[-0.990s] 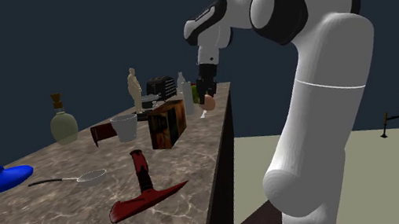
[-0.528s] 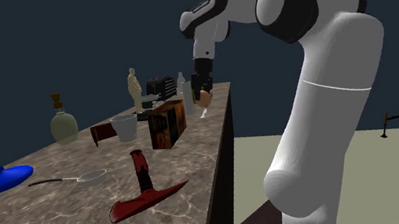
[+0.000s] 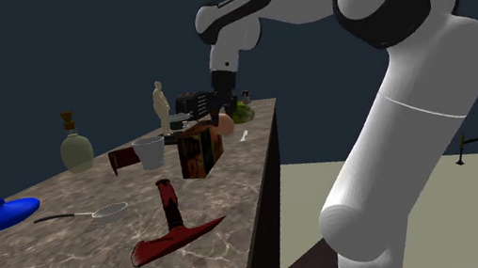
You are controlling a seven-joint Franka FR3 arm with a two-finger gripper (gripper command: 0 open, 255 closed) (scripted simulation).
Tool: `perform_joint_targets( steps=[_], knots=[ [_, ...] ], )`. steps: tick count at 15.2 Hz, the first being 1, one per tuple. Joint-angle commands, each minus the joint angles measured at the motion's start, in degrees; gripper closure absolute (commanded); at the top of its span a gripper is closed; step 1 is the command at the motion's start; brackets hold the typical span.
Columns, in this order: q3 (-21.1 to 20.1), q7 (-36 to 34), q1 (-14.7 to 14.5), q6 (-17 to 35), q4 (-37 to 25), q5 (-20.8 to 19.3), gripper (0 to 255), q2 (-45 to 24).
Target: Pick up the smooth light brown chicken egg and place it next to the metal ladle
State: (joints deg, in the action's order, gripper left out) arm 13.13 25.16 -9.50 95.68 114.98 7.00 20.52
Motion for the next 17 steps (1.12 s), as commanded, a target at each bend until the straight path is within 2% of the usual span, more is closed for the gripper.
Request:
perform_joint_targets(
  steps=[1, 9, 17],
  knots=[
    [-2.0, -2.83, -0.87, 0.68, 1.36, 0.44, 255, 1.15],
    [-10.31, -13.92, -4.63, 3.12, 4.58, 2.92, 255, 3.81],
    [-18.63, -24.86, -8.45, 5.73, 3.71, 5.39, 255, 2.44]
  ],
)
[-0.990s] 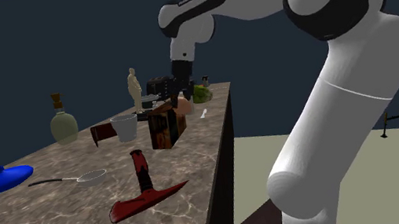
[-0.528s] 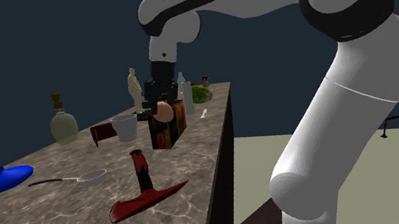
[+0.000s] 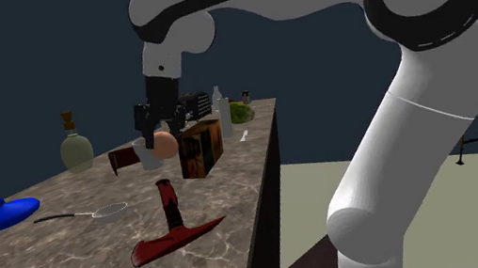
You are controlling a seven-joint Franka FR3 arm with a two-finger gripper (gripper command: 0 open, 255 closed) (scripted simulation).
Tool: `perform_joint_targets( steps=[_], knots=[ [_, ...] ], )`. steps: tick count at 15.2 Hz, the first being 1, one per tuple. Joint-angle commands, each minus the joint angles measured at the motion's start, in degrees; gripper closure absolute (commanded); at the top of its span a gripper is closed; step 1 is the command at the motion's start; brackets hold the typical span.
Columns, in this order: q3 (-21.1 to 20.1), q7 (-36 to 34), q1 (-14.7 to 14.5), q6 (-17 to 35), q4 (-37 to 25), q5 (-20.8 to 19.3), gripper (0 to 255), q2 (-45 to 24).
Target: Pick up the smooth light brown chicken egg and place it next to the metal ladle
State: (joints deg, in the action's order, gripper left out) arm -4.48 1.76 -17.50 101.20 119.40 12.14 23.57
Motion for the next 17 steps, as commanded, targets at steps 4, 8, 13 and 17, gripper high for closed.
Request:
perform_joint_targets(
  steps=[4, 8, 13, 17],
  knots=[
    [-5.15, -6.99, -2.25, 1.54, -2.67, 0.94, 255, -2.78],
    [-9.25, -12.64, -3.92, 2.78, -5.67, 1.0, 255, -5.91],
    [-14.26, -20.01, -5.96, 4.06, -10.91, -0.2, 255, -11.21],
    [-18.14, -26.22, -7.72, 4.66, -16.4, -2.45, 255, -16.6]
  ],
)
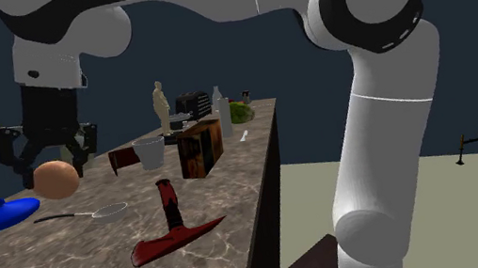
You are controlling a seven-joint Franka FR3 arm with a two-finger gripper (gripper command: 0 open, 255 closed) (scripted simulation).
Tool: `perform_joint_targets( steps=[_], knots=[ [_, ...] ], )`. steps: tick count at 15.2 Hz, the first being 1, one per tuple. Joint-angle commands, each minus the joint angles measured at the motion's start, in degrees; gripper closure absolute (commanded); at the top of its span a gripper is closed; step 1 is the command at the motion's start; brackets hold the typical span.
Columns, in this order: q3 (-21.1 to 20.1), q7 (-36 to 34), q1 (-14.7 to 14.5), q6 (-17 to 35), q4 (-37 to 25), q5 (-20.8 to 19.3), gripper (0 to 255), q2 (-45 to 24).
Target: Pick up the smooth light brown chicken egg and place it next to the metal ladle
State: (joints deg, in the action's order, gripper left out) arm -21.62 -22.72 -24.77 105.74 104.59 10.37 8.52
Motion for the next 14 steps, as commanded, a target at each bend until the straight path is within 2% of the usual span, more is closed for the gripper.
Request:
perform_joint_targets(
  steps=[1, 7, 14],
  knots=[
    [-1.92, -3.35, -0.96, 0.17, -3.16, -1.45, 255, -3.08],
    [-6.42, -12.66, -4.91, -0.56, -13.81, -7.4, 255, -13.06],
    [-6.23, -12.03, -4.83, 4.96, -7.71, -6.94, 255, -12.43]
  ],
)
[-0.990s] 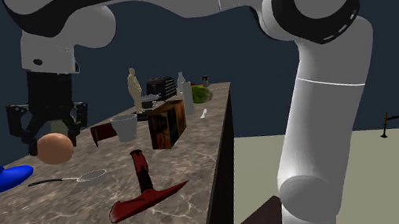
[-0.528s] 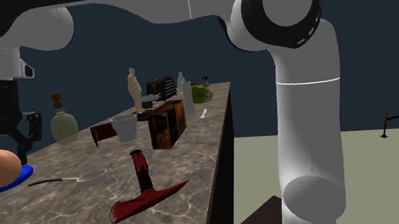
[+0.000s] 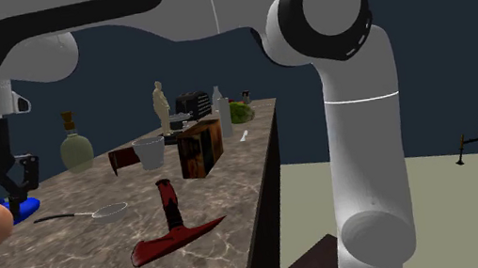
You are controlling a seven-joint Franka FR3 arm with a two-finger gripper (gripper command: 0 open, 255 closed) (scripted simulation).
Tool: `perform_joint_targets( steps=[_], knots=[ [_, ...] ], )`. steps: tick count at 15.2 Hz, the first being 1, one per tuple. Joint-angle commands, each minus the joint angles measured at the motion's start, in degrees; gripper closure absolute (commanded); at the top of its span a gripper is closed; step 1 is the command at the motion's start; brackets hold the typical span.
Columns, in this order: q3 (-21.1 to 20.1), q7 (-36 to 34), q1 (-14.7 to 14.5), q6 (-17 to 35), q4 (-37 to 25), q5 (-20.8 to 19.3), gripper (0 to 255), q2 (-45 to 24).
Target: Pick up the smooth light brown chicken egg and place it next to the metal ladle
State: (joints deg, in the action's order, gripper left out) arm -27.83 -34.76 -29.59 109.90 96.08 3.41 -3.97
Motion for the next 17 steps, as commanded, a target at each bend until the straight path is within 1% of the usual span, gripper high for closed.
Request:
perform_joint_targets(
  steps=[1, 17],
  knots=[
    [-0.01, 0.07, -0.01, 1.58, 1.6, 0.06, 255, 0.09],
    [-0.01, 0.51, -0.16, 13.53, 12.25, -0.37, 255, -1.39]
  ],
)
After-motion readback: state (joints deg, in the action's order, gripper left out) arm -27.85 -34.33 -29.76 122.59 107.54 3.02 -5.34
